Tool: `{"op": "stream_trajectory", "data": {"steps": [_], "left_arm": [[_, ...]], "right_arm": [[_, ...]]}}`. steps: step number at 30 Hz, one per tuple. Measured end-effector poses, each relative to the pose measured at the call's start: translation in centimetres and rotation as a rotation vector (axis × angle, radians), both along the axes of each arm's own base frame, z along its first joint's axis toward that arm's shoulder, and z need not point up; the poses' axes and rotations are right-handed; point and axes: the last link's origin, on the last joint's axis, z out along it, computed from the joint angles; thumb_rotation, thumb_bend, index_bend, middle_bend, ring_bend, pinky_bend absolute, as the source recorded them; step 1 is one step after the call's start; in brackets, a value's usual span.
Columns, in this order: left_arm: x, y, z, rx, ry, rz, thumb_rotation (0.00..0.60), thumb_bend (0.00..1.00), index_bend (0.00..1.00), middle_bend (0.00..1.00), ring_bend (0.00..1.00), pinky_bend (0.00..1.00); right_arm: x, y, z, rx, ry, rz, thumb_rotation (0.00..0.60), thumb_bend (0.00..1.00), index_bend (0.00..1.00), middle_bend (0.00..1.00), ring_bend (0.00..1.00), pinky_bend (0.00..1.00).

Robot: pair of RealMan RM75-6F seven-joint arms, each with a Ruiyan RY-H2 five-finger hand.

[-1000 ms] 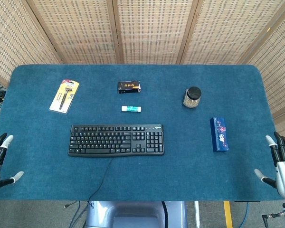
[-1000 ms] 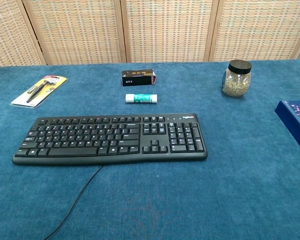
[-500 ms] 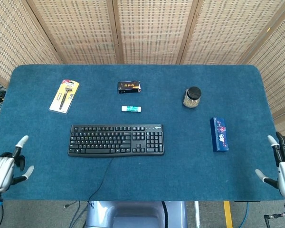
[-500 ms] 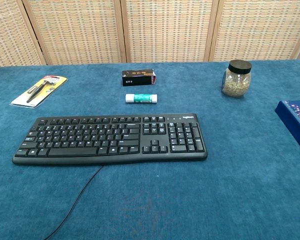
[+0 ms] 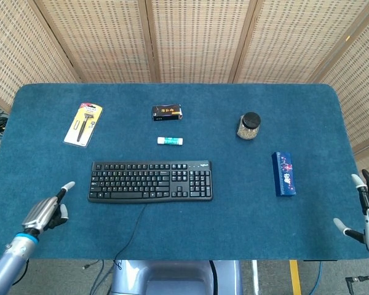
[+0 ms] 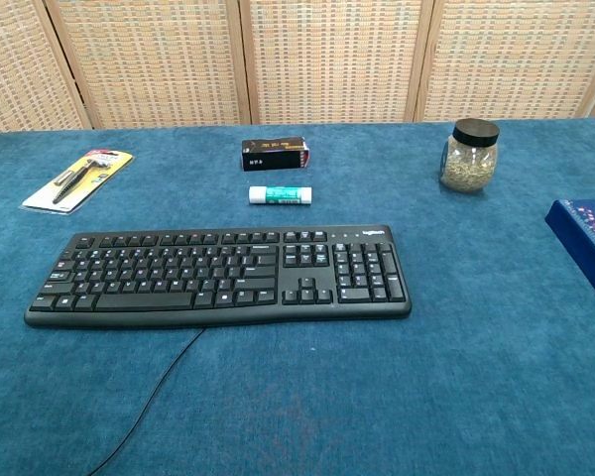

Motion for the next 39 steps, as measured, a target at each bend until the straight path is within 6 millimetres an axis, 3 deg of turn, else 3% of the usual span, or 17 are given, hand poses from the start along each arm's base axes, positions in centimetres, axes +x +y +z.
{"op": "stream_trajectory", "data": {"steps": [5,12,39], "left_arm": [[0.1,1.9,-1.7,-0.059,-0.041,0.043,0.600,1.00,0.00,1.00,0.87,0.70],[0.9,2.9,-3.0,-0.072,-0.050,0.037,0.600,1.00,0.00,1.00,0.87,0.70],[1.1,2.8,-4.9,-0.138,-0.021,0.030,0.600,0.97,0.00,1.00,0.87,0.71]], "right_arm": [[-0.2,-0.2,0.2,-0.001,-0.004,-0.009,0.600,0.00,0.00,0.00,0.00,0.00],[-0.5,-0.4,0.4,-0.006,-0.012,-0.022,0.600,0.00,0.00,0.00,0.00,0.00],[-0.6,-0.5,0.4,-0.007,-0.009,-0.027,0.600,0.00,0.00,0.00,0.00,0.00]]}}
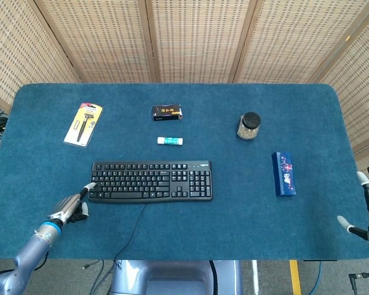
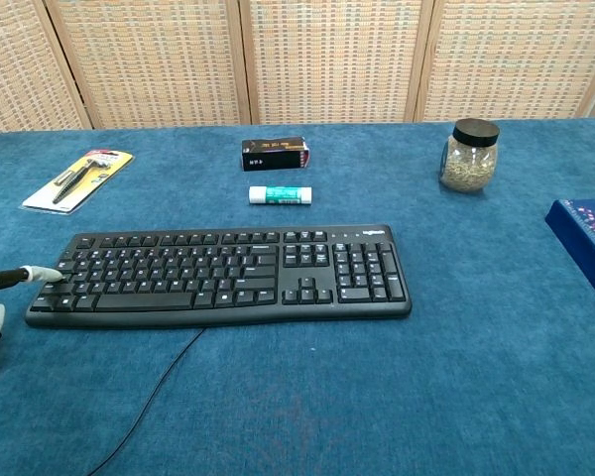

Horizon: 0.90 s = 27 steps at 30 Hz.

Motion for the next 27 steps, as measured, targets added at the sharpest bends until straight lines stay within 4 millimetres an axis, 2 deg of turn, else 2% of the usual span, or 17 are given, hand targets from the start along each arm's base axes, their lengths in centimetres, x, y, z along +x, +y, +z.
{"op": "stream_trajectory", "data": {"steps": [5,10,13,15,16,18,19,20,21,23,24,27], "left_arm": [[0.1,0.0,0.5,0.019,-0.004,-0.001,0.600,0.95,0.00,1.00,0.87,0.70],[0.7,0.0,2.4,0.093,-0.032,-0.029,0.600,0.91,0.00,1.00,0.87,0.71],[1.2,-0.1,4.4,0.173,-0.046,-0.067,0.600,0.78,0.00,0.99,0.86,0.71],[1.5,-0.3,6.0,0.246,-0.057,-0.099,0.600,0.61,0.00,0.94,0.77,0.70],[1.6,-0.4,7.0,0.292,-0.063,-0.118,0.600,0.54,0.00,0.89,0.71,0.68],[1.8,-0.7,8.4,0.365,-0.072,-0.148,0.600,0.35,0.00,0.63,0.45,0.55],[1.9,-0.8,9.2,0.403,-0.074,-0.164,0.600,0.28,0.00,0.50,0.34,0.46],[2.0,-1.1,10.1,0.452,-0.074,-0.185,0.600,0.20,0.00,0.29,0.18,0.31],[2.0,-1.3,10.8,0.488,-0.069,-0.201,0.600,0.14,0.00,0.13,0.07,0.17],[1.7,-2.2,12.5,0.565,-0.036,-0.234,0.600,0.06,0.00,0.01,0.00,0.04],[1.5,-2.5,13.1,0.591,-0.009,-0.246,0.600,0.03,0.00,0.00,0.00,0.00],[0.7,-3.7,14.2,0.632,0.108,-0.268,0.600,0.00,0.00,0.00,0.00,0.00]], "right_arm": [[0.0,0.0,0.0,-0.001,-0.003,0.002,0.600,0.00,0.00,0.00,0.00,0.00],[0.1,0.1,0.1,0.000,-0.002,0.004,0.600,0.00,0.00,0.00,0.00,0.00],[0.1,0.1,0.0,0.002,0.000,0.006,0.600,0.00,0.00,0.00,0.00,0.00],[0.1,0.1,-0.1,0.003,0.002,0.007,0.600,0.00,0.00,0.00,0.00,0.00],[0.2,0.1,-0.1,0.003,0.003,0.008,0.600,0.00,0.00,0.00,0.00,0.00],[0.2,0.1,-0.2,0.004,0.004,0.008,0.600,0.00,0.00,0.00,0.00,0.00],[0.2,0.2,-0.2,0.004,0.004,0.009,0.600,0.00,0.00,0.00,0.00,0.00],[0.2,0.2,-0.2,0.003,0.006,0.008,0.600,0.00,0.00,0.00,0.00,0.00],[0.2,0.2,-0.2,0.002,0.006,0.008,0.600,0.00,0.00,0.00,0.00,0.00],[0.2,0.2,-0.2,0.000,0.008,0.008,0.600,0.00,0.00,0.00,0.00,0.00],[0.2,0.2,-0.1,-0.005,0.007,0.008,0.600,0.00,0.00,0.00,0.00,0.00],[0.2,0.2,-0.1,-0.010,0.008,0.002,0.600,0.00,0.00,0.00,0.00,0.00]]}}
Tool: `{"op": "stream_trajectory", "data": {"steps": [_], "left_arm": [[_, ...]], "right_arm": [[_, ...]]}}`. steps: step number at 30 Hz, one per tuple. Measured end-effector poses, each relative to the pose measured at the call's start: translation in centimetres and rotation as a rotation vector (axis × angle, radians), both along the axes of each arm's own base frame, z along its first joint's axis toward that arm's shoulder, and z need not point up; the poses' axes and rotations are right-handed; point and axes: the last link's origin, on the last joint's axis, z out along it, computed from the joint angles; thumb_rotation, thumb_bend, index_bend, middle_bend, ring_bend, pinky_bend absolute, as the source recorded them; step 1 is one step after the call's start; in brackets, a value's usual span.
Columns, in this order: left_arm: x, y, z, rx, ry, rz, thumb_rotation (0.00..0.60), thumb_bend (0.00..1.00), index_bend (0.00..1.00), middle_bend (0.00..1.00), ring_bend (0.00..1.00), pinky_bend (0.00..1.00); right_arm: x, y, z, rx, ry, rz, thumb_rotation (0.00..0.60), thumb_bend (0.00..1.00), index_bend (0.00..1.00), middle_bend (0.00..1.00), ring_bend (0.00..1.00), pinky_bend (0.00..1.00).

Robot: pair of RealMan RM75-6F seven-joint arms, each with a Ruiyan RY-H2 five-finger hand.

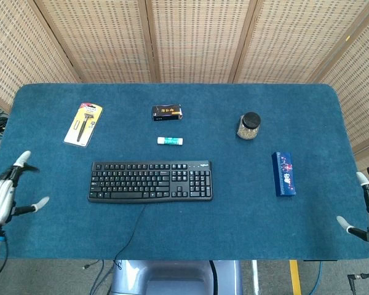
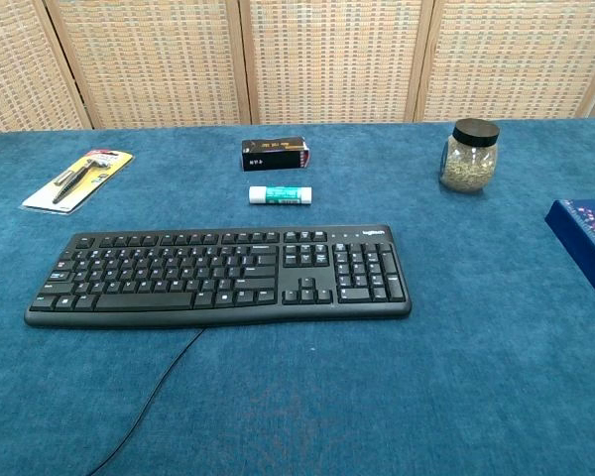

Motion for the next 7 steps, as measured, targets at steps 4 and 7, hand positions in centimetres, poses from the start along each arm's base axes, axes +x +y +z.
{"op": "stream_trajectory", "data": {"steps": [4,7], "left_arm": [[-1.2,-1.8,0.6,0.044,0.153,0.039,0.600,0.00,0.00,0.00,0.00,0.00],[-1.9,-2.9,0.8,0.057,0.203,0.053,0.600,0.00,0.00,0.00,0.00,0.00]], "right_arm": [[-0.1,0.0,0.0,-0.005,0.003,-0.003,0.600,0.00,0.00,0.00,0.00,0.00],[0.0,-0.1,0.1,-0.008,0.004,-0.003,0.600,0.00,0.00,0.00,0.00,0.00]]}}
